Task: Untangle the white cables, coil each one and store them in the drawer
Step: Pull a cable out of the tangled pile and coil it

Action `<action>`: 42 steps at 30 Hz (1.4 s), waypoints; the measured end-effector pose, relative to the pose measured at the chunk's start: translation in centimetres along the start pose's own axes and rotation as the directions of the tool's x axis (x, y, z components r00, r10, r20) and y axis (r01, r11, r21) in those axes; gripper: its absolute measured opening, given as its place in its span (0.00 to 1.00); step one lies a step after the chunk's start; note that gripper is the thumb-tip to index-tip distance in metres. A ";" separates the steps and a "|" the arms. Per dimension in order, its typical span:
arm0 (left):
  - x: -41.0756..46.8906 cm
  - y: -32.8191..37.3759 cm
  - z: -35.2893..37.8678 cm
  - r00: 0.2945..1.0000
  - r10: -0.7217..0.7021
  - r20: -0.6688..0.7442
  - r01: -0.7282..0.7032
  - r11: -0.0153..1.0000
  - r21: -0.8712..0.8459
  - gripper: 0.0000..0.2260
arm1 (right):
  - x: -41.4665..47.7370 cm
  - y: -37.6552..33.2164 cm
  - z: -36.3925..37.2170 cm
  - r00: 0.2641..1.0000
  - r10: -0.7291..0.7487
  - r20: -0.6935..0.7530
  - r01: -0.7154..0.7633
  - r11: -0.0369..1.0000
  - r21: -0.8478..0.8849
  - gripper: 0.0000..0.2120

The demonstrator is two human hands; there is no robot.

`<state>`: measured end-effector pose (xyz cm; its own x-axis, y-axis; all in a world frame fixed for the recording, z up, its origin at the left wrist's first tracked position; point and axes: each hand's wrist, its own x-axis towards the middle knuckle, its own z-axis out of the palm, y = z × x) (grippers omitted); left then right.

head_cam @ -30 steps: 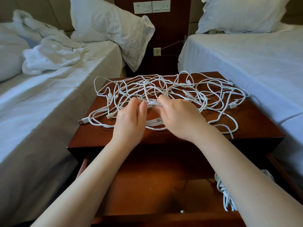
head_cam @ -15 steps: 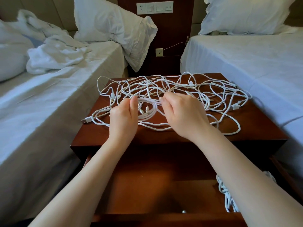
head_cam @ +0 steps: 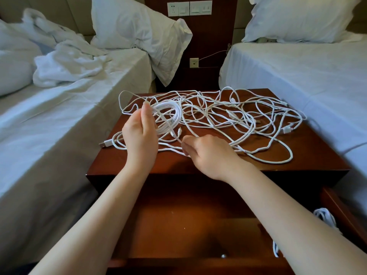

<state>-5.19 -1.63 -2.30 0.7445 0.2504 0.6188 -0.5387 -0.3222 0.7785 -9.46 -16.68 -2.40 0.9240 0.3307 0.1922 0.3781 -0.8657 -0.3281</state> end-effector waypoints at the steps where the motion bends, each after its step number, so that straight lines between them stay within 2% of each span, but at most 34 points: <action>1: 0.0 0.4 -0.1 0.999 -0.029 0.022 0.030 0.999 -0.043 0.22 | 0.0 0.2 0.1 1.000 -0.006 -0.011 0.006 1.000 0.015 0.11; 3: -0.1 1.0 0.0 0.990 -0.092 0.103 0.105 0.986 -0.128 0.21 | 0.0 0.6 0.2 0.999 -0.019 -0.033 0.020 1.000 0.023 0.11; 6: -0.3 1.5 0.2 0.938 -0.191 0.289 0.268 0.929 -0.256 0.21 | 0.1 1.0 -0.3 0.999 -0.008 -0.040 0.010 0.999 0.037 0.13; 10: -0.7 1.9 0.2 0.854 -0.142 0.501 0.338 0.883 -0.326 0.18 | 0.1 2.1 -1.1 0.992 -0.020 -0.121 0.026 0.998 0.052 0.16; 14: -1.1 2.6 -0.2 0.792 -0.116 0.599 0.276 0.944 -0.182 0.18 | 0.1 3.3 -1.6 0.962 -0.101 -0.253 0.084 0.994 -0.077 0.10; 19: -1.6 2.8 -0.3 0.711 -0.113 0.694 0.195 0.980 -0.039 0.18 | -0.1 4.3 -1.8 0.919 -0.133 -0.372 0.120 0.991 -0.057 0.12; 23: -1.8 3.2 -0.3 0.637 -0.080 0.767 0.095 0.995 0.025 0.18 | 0.1 4.5 -1.9 0.852 -0.217 -0.477 0.175 0.976 -0.131 0.19; 31: -2.0 3.2 -0.2 0.498 -0.070 0.864 0.025 0.997 0.066 0.23 | 0.1 4.5 -2.3 0.753 -0.310 -0.580 0.183 0.946 -0.268 0.16; 33: -2.0 3.0 -0.1 0.504 -0.099 0.858 0.054 0.995 0.083 0.22 | 0.1 4.4 -2.3 0.733 -0.309 -0.606 0.161 0.945 -0.286 0.16; 37: -2.1 2.5 0.3 0.610 -0.133 0.781 0.093 0.991 0.097 0.19 | 0.3 4.4 -2.3 0.699 -0.289 -0.654 0.156 0.954 -0.255 0.17; 42: -1.9 1.2 0.9 0.683 -0.241 0.689 0.177 0.970 0.164 0.19 | 0.7 3.7 -1.6 0.703 -0.254 -0.665 0.169 0.967 -0.190 0.16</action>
<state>-6.92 -3.30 -2.68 0.9104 -0.3802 0.1630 -0.3264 -0.4182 0.8477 -7.54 -20.27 -2.04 0.5149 0.2022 0.8331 0.5112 -0.8525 -0.1091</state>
